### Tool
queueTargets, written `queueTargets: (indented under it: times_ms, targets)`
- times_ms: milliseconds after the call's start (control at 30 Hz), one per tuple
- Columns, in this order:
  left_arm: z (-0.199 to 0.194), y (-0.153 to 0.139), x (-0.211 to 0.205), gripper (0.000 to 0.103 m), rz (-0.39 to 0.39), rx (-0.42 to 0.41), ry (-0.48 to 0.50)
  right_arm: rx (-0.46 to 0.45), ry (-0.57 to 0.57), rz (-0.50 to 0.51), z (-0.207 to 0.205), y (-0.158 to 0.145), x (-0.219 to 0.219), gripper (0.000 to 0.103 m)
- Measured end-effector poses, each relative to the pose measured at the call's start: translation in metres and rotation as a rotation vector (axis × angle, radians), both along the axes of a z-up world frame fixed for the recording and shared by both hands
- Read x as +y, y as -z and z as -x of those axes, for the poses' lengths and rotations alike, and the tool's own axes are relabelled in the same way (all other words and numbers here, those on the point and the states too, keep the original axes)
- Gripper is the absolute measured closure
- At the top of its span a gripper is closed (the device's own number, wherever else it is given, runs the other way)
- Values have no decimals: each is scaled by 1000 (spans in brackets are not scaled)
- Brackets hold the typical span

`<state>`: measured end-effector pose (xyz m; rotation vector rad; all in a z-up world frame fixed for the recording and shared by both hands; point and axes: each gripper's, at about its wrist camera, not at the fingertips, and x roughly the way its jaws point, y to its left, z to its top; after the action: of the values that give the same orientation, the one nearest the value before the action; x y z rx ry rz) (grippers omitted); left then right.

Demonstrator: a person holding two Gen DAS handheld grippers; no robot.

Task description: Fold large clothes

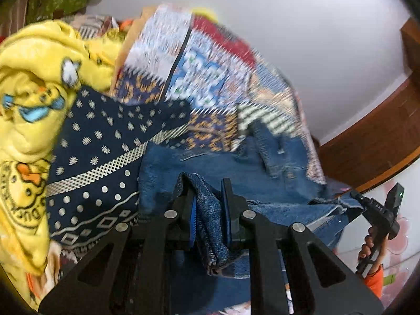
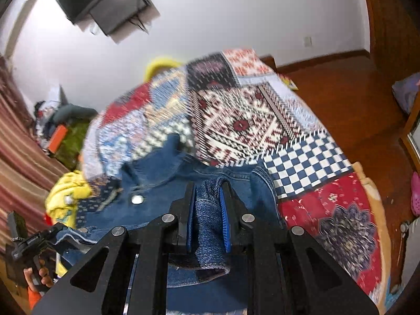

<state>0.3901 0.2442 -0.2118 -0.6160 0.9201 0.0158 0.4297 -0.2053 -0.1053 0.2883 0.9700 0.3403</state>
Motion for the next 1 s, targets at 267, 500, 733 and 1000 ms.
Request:
queueTargets:
  times_ms: [267,500,733,1000]
  targets:
    - [-20,53,-7,82,-69,105,87,80,-28,85,-22,54,7,80]
    - [-10,12,-43,56,-381,145,162,115,-16,141,-11,33,-2,58]
    - [29,-46,-64,15,-510,-7,117,-13,-68,181,35,-22,-9,44]
    - [60,-34,-116,7,-439,-26,212,-87,-202,234,96,-25,11,32]
